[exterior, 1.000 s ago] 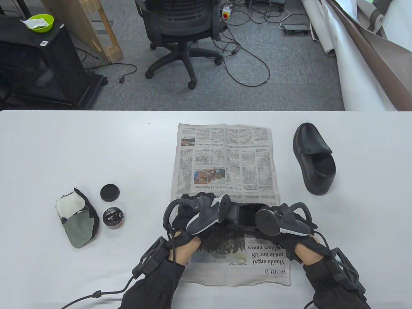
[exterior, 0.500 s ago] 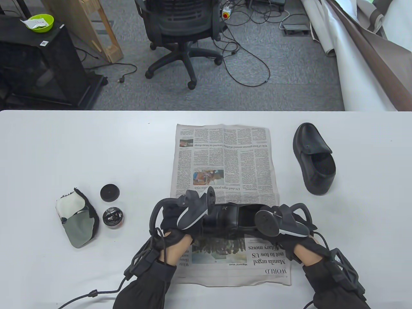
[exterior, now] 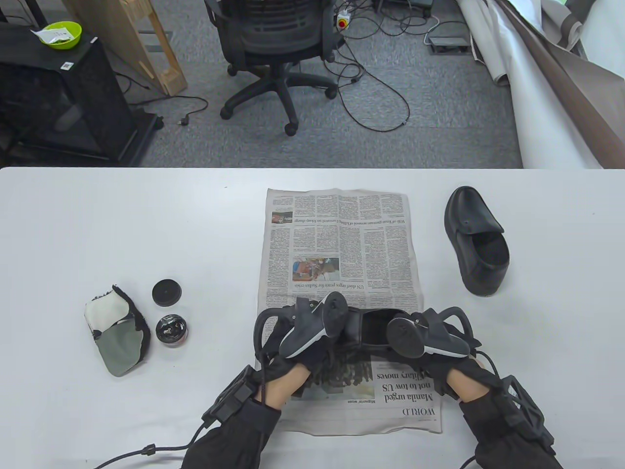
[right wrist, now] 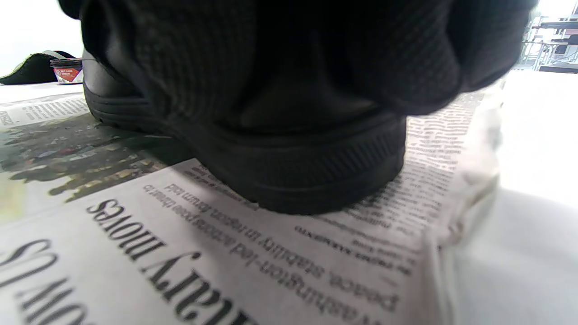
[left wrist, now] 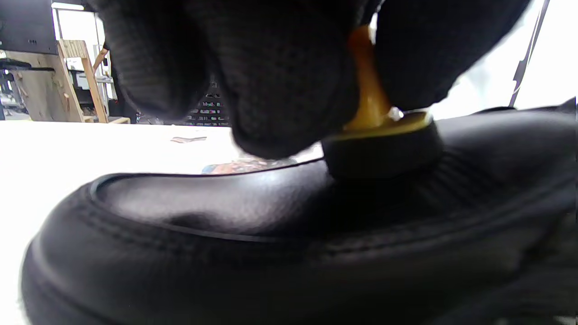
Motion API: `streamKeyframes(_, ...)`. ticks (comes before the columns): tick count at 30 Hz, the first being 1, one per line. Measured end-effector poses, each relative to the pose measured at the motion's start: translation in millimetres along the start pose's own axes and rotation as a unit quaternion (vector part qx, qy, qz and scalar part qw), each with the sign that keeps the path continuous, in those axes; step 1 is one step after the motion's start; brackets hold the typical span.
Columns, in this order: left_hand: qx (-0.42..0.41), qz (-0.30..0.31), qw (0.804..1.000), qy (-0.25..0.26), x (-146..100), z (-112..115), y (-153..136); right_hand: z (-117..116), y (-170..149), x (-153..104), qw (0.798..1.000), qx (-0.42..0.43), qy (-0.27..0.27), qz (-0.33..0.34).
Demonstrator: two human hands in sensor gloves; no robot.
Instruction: Dip and apply built-in sponge shoe polish on shoes
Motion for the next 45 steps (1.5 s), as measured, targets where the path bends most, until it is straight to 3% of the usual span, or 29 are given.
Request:
streamKeyframes(7, 0.048, -0.047, 0.997, 0.033, 12, 11, -18, 0, 0, -1, 1.0, -0.002, -0.009, 0.0)
streamKeyframes(17, 0.055, -0.082, 0.994, -0.048, -2, 10, -55, 0, 2, -2, 1.0, -0.011, -0.011, -0.007)
streamKeyframes(24, 0.051, 0.02, 0.997, -0.061, -14, 4, -24, 0, 2, -2, 1.0, -0.012, -0.01, -0.008)
streamKeyframes(30, -0.022, 0.054, 0.997, -0.05, -19, -2, -6, 0, 1, -1, 1.0, -0.008, -0.005, -0.003)
streamKeyframes(39, -0.003, -0.011, 0.999, 0.043, -1, -3, 2, 0, 1, 0, 1.0, 0.0, 0.003, 0.002)
streamKeyframes(45, 0.036, -0.041, 0.998, 0.031, 9, 5, -9, 0, 1, 0, 1.0, -0.005, -0.001, -0.001)
Point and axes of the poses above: the tracker on the back of each hand, its own y axis roughly to the thumb side, its own x axis roughly from the wrist to the fingertips, z = x × y, the point moved 3 cm from there along x, roughly from the wrist to the fingertips, and after that the axes turned 14 degrees about x, right-handed, at the moved point
